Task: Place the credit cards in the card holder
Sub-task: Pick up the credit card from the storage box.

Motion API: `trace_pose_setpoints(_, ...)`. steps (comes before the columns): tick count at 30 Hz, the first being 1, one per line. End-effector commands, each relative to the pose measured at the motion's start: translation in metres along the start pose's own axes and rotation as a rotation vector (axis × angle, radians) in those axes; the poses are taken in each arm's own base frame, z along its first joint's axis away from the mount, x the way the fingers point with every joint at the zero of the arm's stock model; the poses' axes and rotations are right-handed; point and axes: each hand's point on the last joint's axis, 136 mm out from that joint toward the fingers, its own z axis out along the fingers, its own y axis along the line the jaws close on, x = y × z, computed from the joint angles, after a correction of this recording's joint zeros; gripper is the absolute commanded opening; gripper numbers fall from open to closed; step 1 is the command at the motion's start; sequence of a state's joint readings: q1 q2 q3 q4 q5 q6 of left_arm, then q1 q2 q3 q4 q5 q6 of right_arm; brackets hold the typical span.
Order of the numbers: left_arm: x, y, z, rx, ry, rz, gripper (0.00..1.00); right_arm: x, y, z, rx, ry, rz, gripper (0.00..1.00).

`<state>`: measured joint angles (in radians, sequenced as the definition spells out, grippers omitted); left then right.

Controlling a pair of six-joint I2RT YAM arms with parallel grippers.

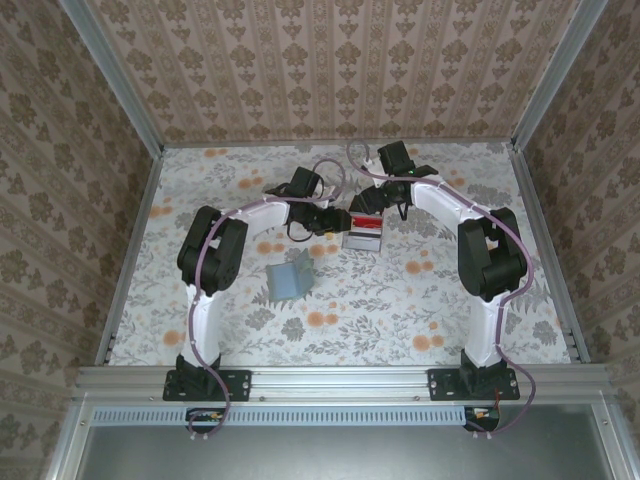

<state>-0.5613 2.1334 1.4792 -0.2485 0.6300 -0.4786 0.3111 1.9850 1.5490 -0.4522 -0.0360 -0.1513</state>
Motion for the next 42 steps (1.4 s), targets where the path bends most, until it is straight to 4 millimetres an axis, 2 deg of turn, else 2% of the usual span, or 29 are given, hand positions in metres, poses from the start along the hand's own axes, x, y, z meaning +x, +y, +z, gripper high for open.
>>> trace_pose_setpoints(1,0.033,0.047,0.017,-0.121,0.086,-0.099,0.48,-0.012,-0.001,-0.009,-0.02,-0.041,0.019,0.67)
trace_pose_setpoints(5,0.032,0.046,0.016,-0.12,0.087,-0.097,0.48,-0.005,0.014,-0.003,-0.103,-0.016,0.014,0.63)
trace_pose_setpoints(13,0.031,0.045,0.015,-0.121,0.084,-0.097,0.48,-0.005,0.017,-0.001,-0.126,-0.013,0.009,0.45)
trace_pose_setpoints(14,0.031,0.046,0.015,-0.119,0.085,-0.097,0.48,-0.005,0.018,-0.002,-0.127,-0.012,0.008,0.45)
trace_pose_setpoints(15,0.031,0.046,0.015,-0.118,0.086,-0.097,0.48,-0.005,0.018,-0.002,-0.132,-0.01,0.006,0.49)
trace_pose_setpoints(17,0.031,0.045,0.015,-0.117,0.085,-0.097,0.48,-0.005,0.022,-0.004,-0.156,-0.013,-0.004,0.67)
trace_pose_setpoints(19,0.03,0.044,0.015,-0.115,0.084,-0.097,0.48,-0.004,0.024,-0.003,-0.164,-0.005,-0.01,0.72)
trace_pose_setpoints(25,0.028,0.044,0.016,-0.109,0.084,-0.097,0.48,0.006,0.027,0.01,-0.184,0.047,-0.015,0.73)
trace_pose_setpoints(32,0.029,0.045,0.017,-0.111,0.088,-0.101,0.48,0.014,0.021,0.026,-0.147,0.083,-0.001,0.72)
trace_pose_setpoints(35,0.03,0.045,0.017,-0.111,0.089,-0.102,0.48,0.015,0.014,0.027,-0.112,0.086,0.013,0.71)
trace_pose_setpoints(42,0.032,0.048,0.018,-0.115,0.09,-0.106,0.48,0.003,-0.001,0.015,-0.057,0.035,0.033,0.68)
